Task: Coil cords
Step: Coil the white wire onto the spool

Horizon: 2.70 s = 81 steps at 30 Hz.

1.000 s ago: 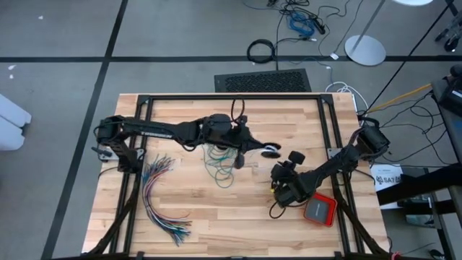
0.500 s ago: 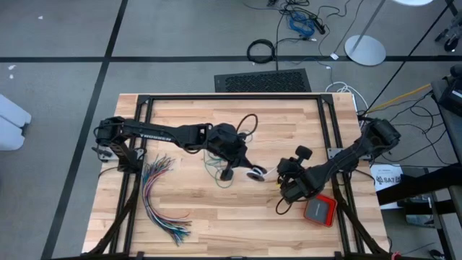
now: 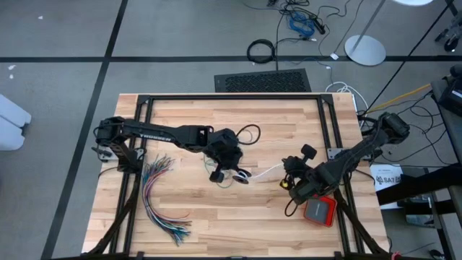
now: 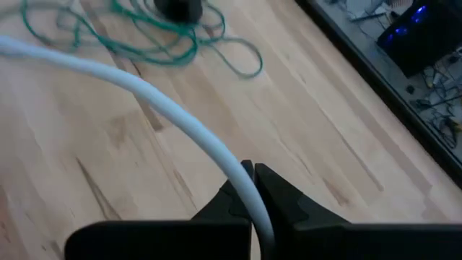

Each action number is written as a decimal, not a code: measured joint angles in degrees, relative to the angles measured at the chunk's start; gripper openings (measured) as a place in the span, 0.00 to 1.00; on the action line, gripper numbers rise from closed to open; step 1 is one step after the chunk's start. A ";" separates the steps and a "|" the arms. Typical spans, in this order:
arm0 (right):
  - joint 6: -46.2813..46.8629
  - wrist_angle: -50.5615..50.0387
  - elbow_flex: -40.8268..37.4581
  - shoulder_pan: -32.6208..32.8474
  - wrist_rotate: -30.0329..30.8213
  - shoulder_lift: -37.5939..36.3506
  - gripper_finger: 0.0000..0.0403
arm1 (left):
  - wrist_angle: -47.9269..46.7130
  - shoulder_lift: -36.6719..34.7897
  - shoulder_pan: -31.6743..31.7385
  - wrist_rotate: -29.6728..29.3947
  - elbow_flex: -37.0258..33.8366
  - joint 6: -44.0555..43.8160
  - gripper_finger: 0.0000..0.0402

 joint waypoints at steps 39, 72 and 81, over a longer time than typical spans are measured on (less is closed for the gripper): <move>-29.48 33.02 0.00 -3.33 4.44 -8.37 0.00 | 18.75 13.24 -1.02 -38.52 -0.02 10.70 0.00; -40.31 40.06 0.00 -0.75 18.27 3.51 0.00 | 52.92 13.25 0.01 -32.01 0.55 -5.61 0.00; -35.58 35.05 -0.02 -0.40 21.26 3.55 0.00 | 56.40 13.35 -0.01 -30.26 0.46 -8.24 0.00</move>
